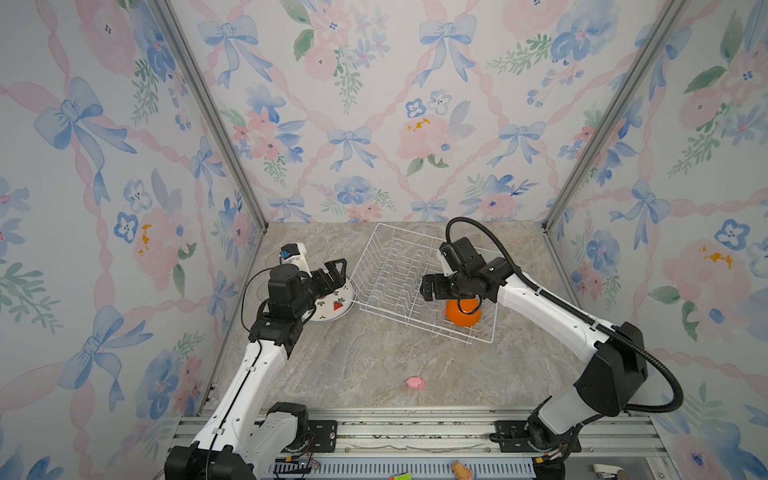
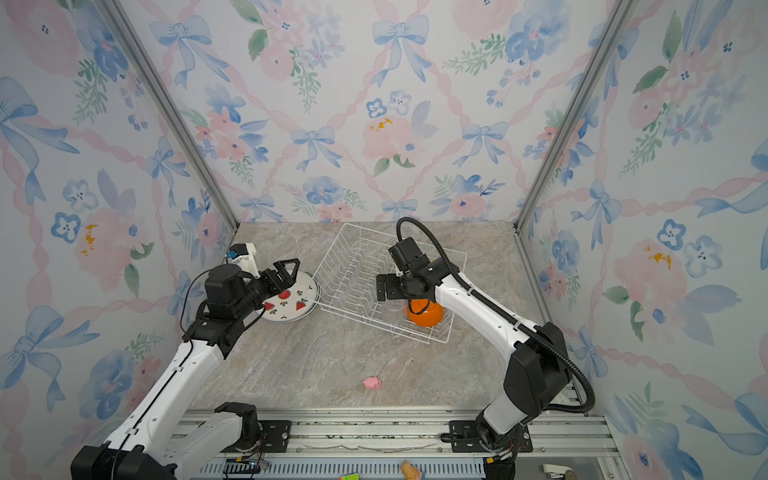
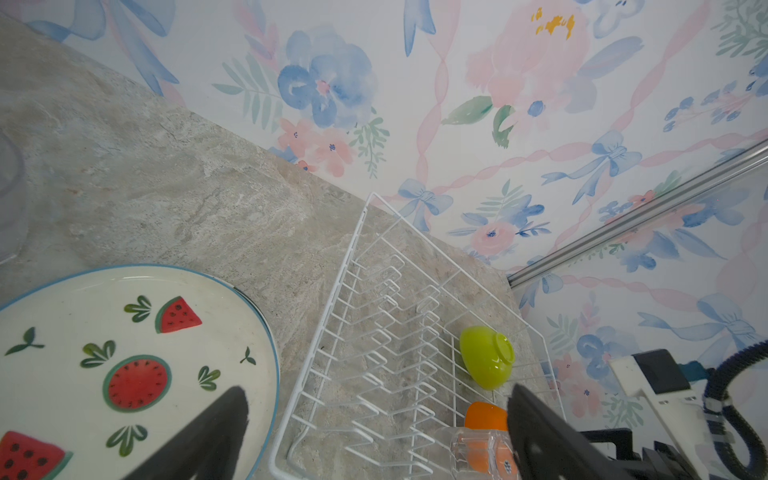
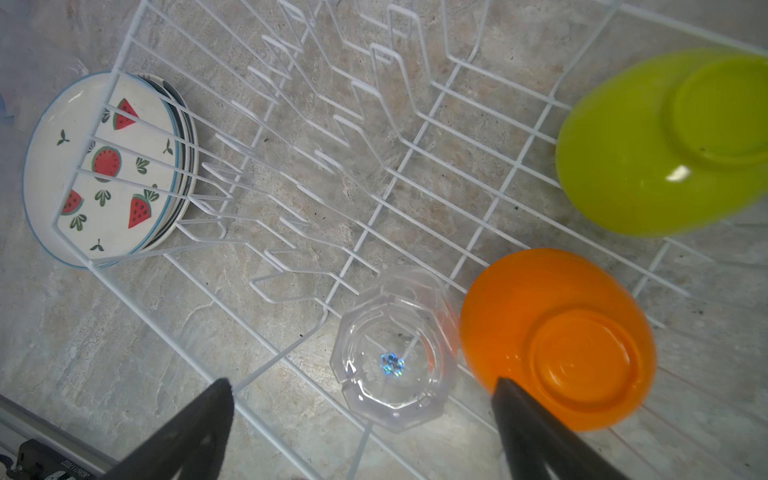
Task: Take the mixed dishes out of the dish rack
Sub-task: 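Grasp the clear cup beside the orange bowl with the right gripper while the left returns, then lift the clear cup from the rack with the right gripper while the left approaches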
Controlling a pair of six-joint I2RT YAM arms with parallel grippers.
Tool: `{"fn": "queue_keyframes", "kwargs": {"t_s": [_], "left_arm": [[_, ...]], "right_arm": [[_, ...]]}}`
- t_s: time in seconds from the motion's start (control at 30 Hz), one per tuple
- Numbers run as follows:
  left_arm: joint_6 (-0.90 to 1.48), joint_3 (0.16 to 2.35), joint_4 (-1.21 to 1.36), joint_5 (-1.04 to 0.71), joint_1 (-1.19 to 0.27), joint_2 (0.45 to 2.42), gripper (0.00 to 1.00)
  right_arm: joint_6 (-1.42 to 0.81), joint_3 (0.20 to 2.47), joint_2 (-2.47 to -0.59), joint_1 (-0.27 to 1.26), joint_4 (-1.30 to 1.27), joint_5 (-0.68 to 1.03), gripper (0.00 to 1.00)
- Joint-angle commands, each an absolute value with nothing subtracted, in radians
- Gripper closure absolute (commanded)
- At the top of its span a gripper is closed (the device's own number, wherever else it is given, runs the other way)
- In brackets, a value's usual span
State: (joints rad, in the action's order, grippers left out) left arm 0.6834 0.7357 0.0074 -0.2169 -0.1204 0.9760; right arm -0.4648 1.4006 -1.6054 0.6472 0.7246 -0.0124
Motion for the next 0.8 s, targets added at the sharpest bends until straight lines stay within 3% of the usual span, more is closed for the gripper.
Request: {"fn": "queue_keyframes", "kwargs": {"t_s": [0.0, 0.33, 0.63, 0.77], "left_arm": [[0.71, 0.705, 0.056, -0.202, -0.133, 0.979, 0.02], [0.72, 0.709, 0.09, -0.198, -0.161, 1.027, 0.02], [0.73, 0.716, 0.123, -0.201, -0.172, 1.064, 0.02], [0.732, 0.717, 0.123, -0.199, -0.174, 1.072, 0.02]], "right_arm": [[-0.474, 1.422, -1.634, 0.67, 0.78, -0.05, 0.01], [-0.45, 1.452, -1.738, 0.722, 0.83, -0.123, 0.18], [-0.439, 1.483, -1.799, 0.724, 0.847, -0.164, 0.23], [-0.442, 1.485, -1.801, 0.721, 0.85, -0.16, 0.31]]}}
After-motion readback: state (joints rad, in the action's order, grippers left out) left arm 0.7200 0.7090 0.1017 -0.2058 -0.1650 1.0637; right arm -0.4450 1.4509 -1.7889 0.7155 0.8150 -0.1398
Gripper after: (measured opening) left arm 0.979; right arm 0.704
